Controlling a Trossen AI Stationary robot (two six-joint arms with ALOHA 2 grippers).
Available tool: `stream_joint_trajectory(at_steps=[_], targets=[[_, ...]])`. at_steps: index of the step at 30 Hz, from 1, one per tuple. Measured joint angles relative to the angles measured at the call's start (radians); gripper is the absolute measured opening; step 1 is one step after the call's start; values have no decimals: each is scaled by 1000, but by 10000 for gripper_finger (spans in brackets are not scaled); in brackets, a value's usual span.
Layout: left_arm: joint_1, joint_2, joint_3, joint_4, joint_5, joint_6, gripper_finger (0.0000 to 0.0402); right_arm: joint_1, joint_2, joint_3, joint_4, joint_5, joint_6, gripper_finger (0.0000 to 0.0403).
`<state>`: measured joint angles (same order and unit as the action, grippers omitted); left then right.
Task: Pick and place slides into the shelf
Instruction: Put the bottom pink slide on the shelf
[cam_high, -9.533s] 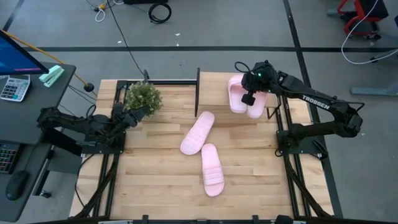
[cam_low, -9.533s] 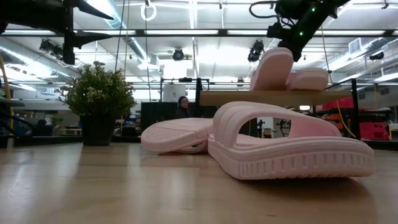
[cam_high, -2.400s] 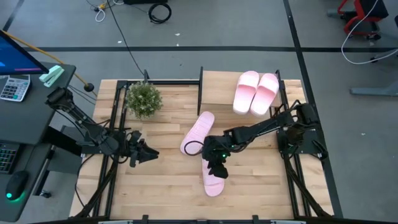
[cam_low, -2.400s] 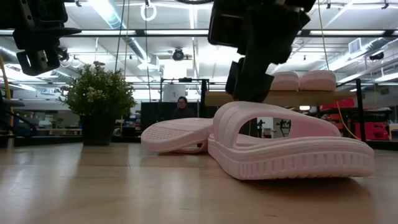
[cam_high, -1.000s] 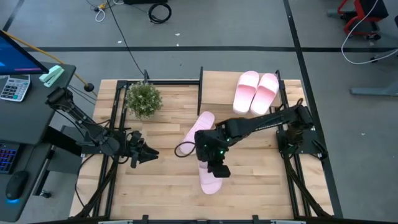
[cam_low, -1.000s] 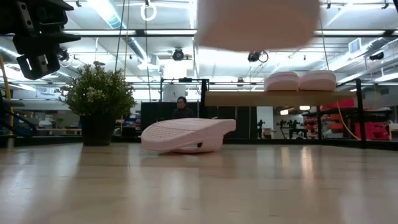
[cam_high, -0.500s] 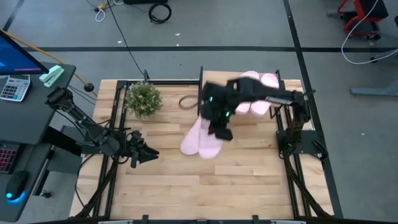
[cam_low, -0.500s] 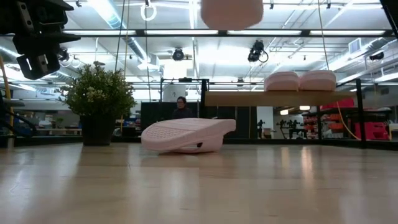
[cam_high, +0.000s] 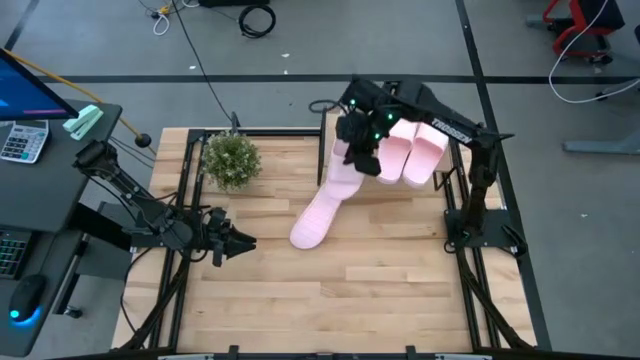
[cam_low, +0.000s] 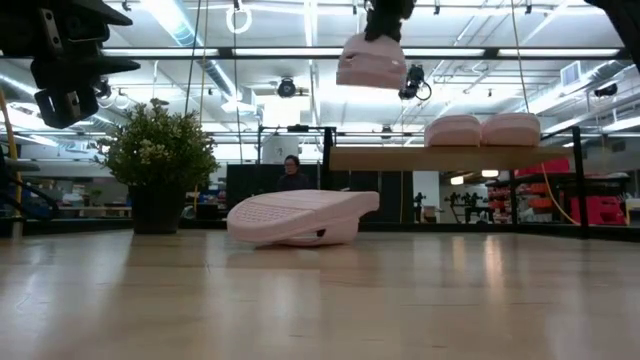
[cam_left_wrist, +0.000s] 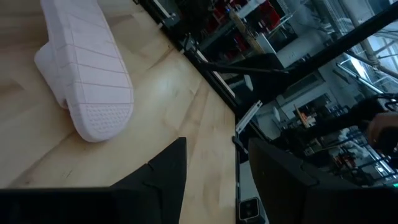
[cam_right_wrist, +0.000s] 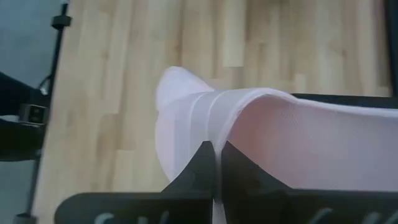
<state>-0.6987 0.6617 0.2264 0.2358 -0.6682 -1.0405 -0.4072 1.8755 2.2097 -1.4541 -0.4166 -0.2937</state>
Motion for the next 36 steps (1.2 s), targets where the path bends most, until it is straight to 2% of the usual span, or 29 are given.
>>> stream_joint_trajectory(at_steps=[9,15,18,29,36], targets=[[0,0,0,0,-64,-4,180,-171,0,-8,-10,-67,-110,9],[0,0,0,0,-100,-24,177,-249,12,-8,-43,-181,-171,9],[0,0,0,0,-115,-25,180,-266,23,-35,-46,-202,-186,9],[0,0,0,1,-141,-44,178,-273,22,-312,19,-245,-238,9],[0,0,0,1,-141,-48,180,-272,21,-357,26,-219,-242,9]])
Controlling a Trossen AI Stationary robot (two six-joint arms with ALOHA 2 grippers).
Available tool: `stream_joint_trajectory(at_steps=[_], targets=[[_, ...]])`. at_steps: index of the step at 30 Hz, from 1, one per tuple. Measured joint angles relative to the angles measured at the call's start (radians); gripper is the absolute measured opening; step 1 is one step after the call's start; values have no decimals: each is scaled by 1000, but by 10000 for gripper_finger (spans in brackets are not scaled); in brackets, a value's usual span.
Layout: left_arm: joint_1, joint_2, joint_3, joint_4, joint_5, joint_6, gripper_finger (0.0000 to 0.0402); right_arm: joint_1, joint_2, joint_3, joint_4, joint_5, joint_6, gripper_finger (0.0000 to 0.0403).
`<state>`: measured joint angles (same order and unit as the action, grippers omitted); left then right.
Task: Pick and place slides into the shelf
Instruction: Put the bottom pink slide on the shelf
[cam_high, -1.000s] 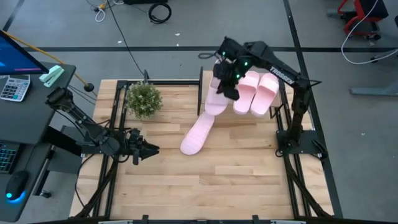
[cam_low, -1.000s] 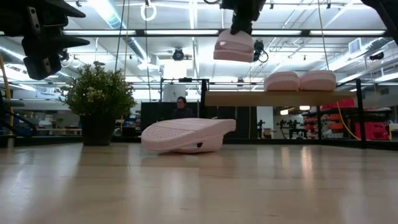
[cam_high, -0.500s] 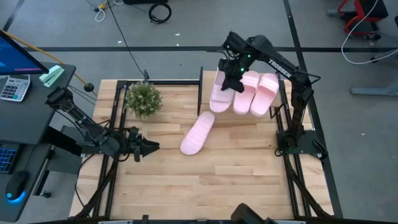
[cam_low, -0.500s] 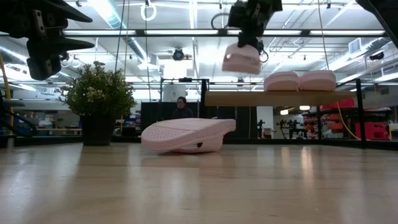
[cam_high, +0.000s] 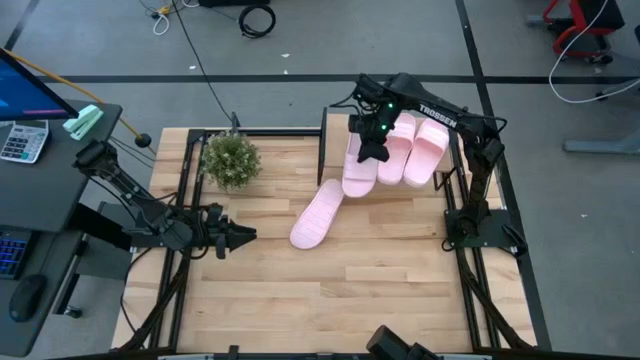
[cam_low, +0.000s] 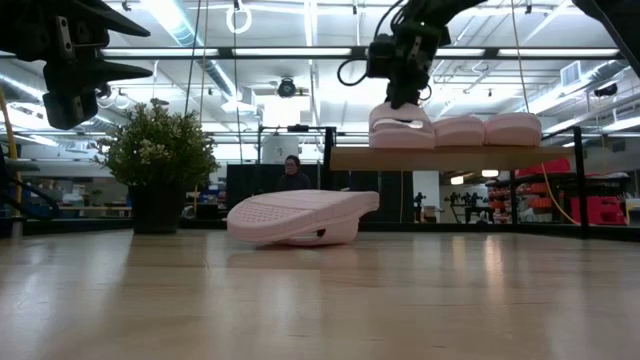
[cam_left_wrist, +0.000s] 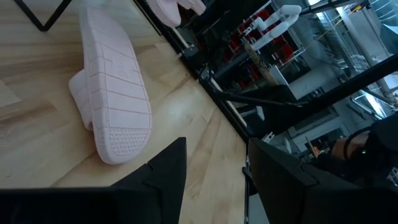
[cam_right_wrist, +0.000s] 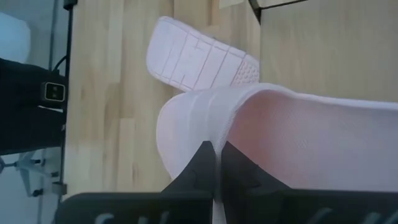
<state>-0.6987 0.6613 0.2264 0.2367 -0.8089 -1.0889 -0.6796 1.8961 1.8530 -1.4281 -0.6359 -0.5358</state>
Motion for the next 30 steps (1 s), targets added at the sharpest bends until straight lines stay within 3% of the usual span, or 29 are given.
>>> stream_joint_trajectory(at_steps=[30], targets=[[0,0,0,-2,0,3,180,18,-36,36,-99,241,4,9]])
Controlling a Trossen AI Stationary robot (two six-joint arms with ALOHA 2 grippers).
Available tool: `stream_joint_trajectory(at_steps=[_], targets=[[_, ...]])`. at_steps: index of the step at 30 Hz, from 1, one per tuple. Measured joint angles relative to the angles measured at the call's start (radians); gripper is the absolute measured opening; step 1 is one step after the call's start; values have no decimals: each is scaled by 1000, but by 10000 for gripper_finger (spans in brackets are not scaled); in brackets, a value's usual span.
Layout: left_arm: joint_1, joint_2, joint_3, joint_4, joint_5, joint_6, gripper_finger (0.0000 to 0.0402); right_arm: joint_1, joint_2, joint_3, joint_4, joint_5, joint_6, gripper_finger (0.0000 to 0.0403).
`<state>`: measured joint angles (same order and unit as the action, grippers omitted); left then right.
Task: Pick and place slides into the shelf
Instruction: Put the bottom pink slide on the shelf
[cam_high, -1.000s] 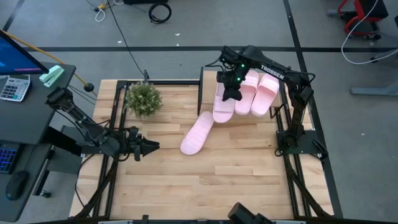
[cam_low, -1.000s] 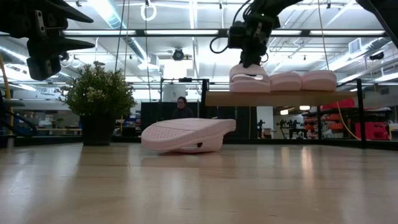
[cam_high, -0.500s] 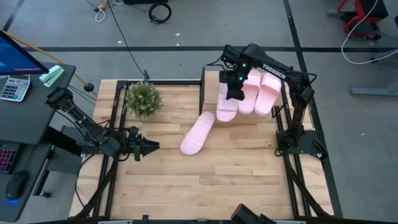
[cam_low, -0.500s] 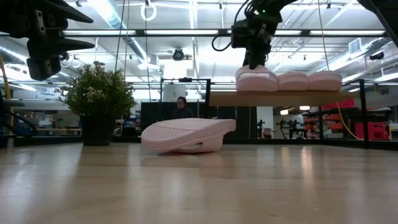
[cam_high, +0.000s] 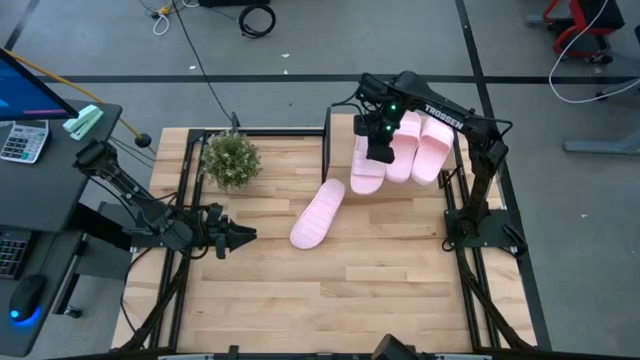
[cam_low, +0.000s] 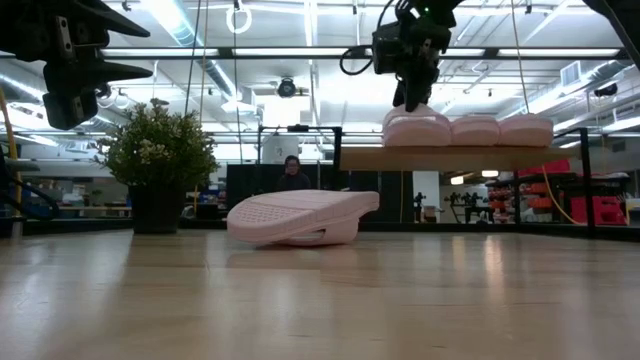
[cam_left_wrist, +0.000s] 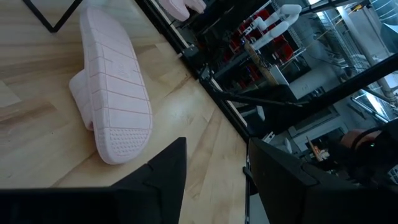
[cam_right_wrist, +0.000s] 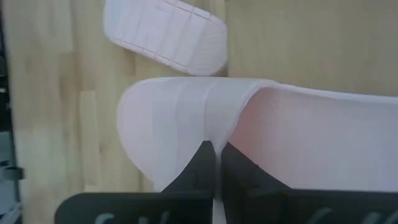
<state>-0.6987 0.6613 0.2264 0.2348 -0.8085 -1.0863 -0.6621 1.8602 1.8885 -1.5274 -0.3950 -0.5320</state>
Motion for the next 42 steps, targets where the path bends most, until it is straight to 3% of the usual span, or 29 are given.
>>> stream_joint_trajectory(at_steps=[14,42], targets=[[0,0,0,0,0,0,181,12,-67,0,25,94,-16,9],[0,0,0,0,0,23,179,56,-71,1,-45,63,19,9]])
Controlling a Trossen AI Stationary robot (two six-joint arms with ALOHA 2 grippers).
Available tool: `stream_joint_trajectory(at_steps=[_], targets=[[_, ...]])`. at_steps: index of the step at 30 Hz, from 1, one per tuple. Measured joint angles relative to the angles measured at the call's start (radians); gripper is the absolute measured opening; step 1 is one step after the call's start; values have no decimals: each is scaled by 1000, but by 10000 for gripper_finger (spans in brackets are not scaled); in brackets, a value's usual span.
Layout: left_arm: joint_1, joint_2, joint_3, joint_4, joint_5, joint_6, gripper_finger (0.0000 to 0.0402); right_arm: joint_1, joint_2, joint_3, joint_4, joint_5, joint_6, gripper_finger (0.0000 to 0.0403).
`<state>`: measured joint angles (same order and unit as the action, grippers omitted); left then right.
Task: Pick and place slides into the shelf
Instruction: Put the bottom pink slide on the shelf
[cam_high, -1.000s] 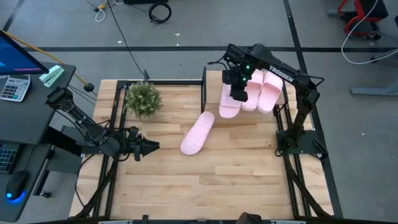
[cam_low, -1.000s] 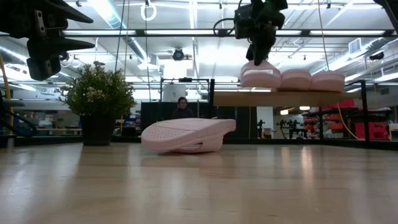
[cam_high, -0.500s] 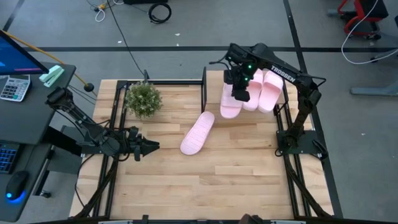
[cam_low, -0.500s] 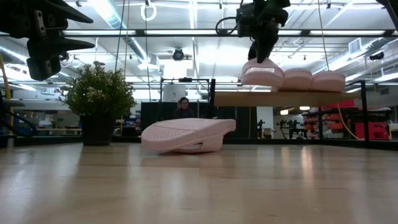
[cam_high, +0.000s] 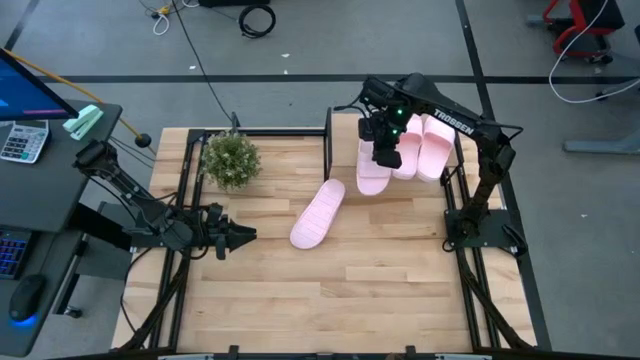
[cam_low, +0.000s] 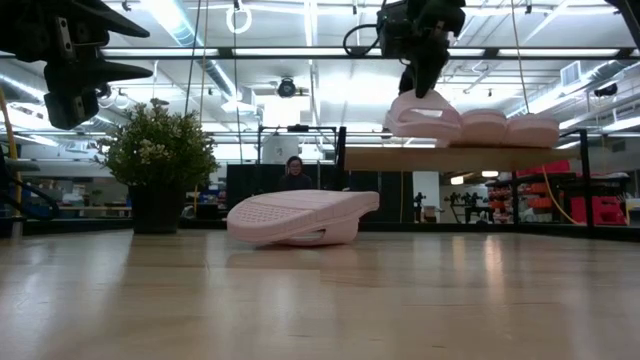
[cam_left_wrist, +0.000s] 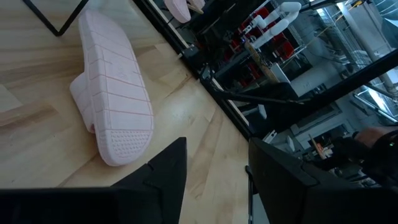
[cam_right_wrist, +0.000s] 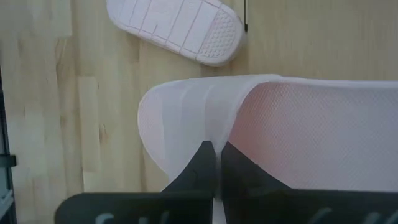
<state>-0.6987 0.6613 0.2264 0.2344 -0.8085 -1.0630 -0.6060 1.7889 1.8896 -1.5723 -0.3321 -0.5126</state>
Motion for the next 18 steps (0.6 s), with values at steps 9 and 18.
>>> stream_joint_trajectory(at_steps=[9,18], targets=[[0,0,0,0,0,0,181,5,0,0,1,-3,17,9],[0,0,0,0,0,0,179,23,0,0,4,-26,10,9]])
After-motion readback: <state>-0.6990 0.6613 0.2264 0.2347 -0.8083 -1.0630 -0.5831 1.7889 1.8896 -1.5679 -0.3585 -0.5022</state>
